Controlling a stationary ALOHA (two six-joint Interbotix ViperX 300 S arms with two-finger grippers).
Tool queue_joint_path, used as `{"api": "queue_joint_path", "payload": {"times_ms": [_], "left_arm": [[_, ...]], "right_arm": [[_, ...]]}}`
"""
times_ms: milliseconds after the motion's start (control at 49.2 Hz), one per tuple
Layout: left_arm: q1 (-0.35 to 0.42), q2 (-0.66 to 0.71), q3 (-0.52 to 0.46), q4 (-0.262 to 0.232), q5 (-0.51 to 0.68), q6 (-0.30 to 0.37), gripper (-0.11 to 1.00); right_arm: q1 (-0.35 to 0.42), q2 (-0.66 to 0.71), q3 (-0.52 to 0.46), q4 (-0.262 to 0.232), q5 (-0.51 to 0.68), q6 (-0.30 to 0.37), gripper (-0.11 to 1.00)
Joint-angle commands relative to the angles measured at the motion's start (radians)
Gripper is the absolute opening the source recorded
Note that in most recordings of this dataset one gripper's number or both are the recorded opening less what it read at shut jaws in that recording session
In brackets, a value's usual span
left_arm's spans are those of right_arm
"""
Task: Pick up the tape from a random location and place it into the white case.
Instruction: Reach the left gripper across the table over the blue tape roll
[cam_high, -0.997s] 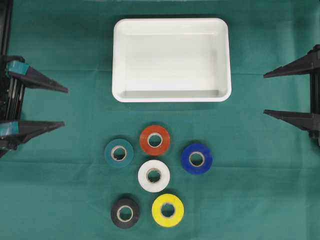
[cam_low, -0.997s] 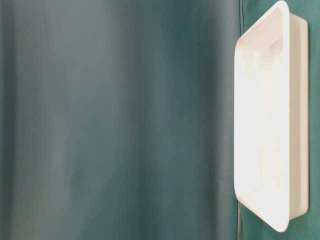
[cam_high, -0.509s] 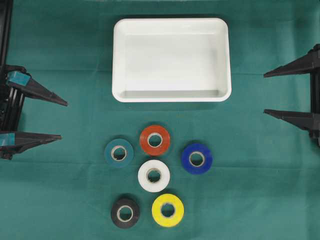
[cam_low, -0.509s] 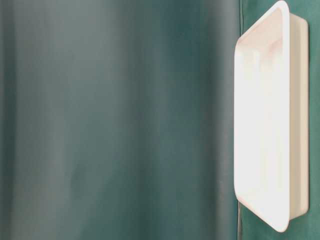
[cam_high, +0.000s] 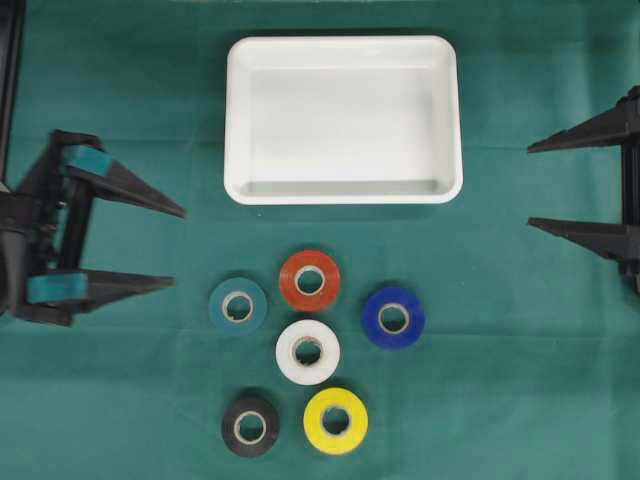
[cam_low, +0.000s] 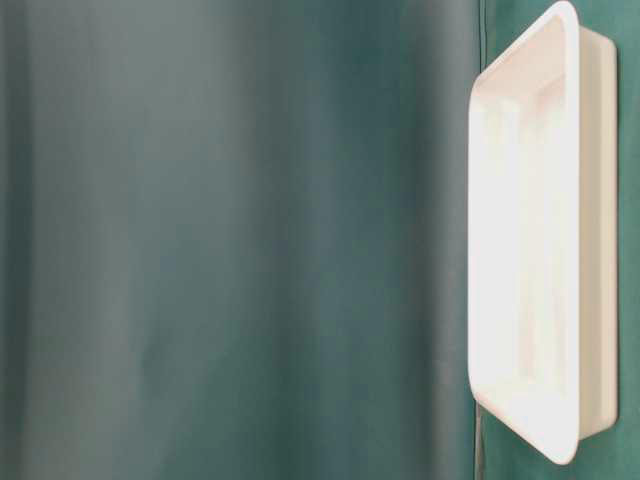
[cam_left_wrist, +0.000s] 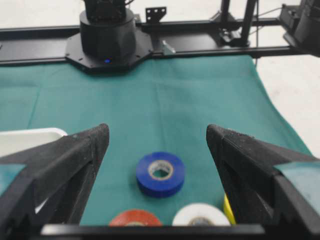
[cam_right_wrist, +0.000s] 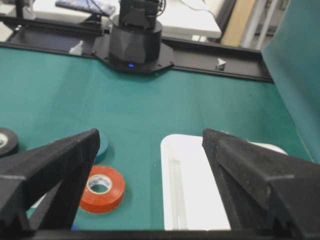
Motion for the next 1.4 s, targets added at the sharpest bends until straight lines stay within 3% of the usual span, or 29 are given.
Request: {"api": "queue_joint_path", "payload": {"times_ms": [0,386,773,1017,1383], "left_arm": [[-0.002,0.063,-0.080,0.000,-0.009,0.002,0.99],[-0.002,0.356,-0.333,0.000,0.011,0.005,0.99],[-0.002,0.548,-0.581,0.000,0.147,0.008,0.99],[-0.002,0.594,-0.653,0.000,0.158,0.006,0.99],[-0.003,0.609,-0.678,-0.002,0.163,-0.002,0.99]], "right_arm": [[-0.003,0.008,-0.026,0.000,-0.006,0.002,0.93],[-0.003,0.008,-0.026,-0.002,-0.005,0.002,0.93],[-0.003,0.009,-0.025,-0.003,-0.006,0.000,0.93],[-0.003,0.009,-0.026,-0.003,-0.006,0.000,0.93],[-0.003,0.009,-0.026,-0.003,-0.006,0.000,0.93]]}}
